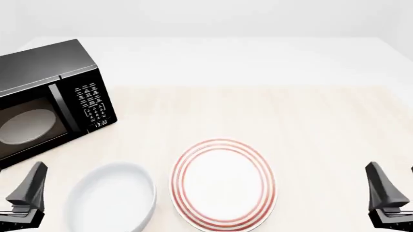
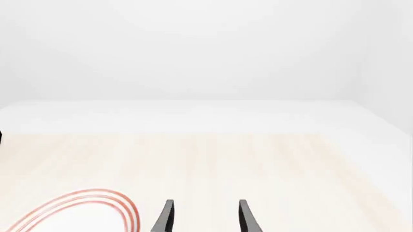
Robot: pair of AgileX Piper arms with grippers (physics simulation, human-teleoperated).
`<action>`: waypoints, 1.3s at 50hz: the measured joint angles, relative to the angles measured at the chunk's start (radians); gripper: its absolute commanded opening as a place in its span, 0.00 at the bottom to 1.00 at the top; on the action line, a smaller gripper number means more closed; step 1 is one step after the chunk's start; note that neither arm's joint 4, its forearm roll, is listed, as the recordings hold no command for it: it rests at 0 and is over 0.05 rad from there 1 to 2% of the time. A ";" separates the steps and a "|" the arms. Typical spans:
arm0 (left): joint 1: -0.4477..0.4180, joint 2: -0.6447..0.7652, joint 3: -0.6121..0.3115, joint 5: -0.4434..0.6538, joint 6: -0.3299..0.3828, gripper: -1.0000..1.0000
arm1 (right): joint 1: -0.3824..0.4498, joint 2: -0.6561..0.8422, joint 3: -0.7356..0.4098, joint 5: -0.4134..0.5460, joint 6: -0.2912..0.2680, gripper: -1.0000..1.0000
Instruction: Open the microwave.
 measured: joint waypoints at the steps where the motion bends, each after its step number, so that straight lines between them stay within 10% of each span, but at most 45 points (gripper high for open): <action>1: 0.000 0.001 0.000 0.000 0.000 1.00 | 0.000 0.000 0.000 0.000 0.000 1.00; 36: 0.077 0.054 -0.132 0.103 -0.005 1.00 | 0.000 0.003 -0.003 0.001 0.000 1.00; 65: 0.136 0.497 -0.129 -0.282 -0.024 1.00 | 0.000 0.003 -0.002 0.000 0.000 1.00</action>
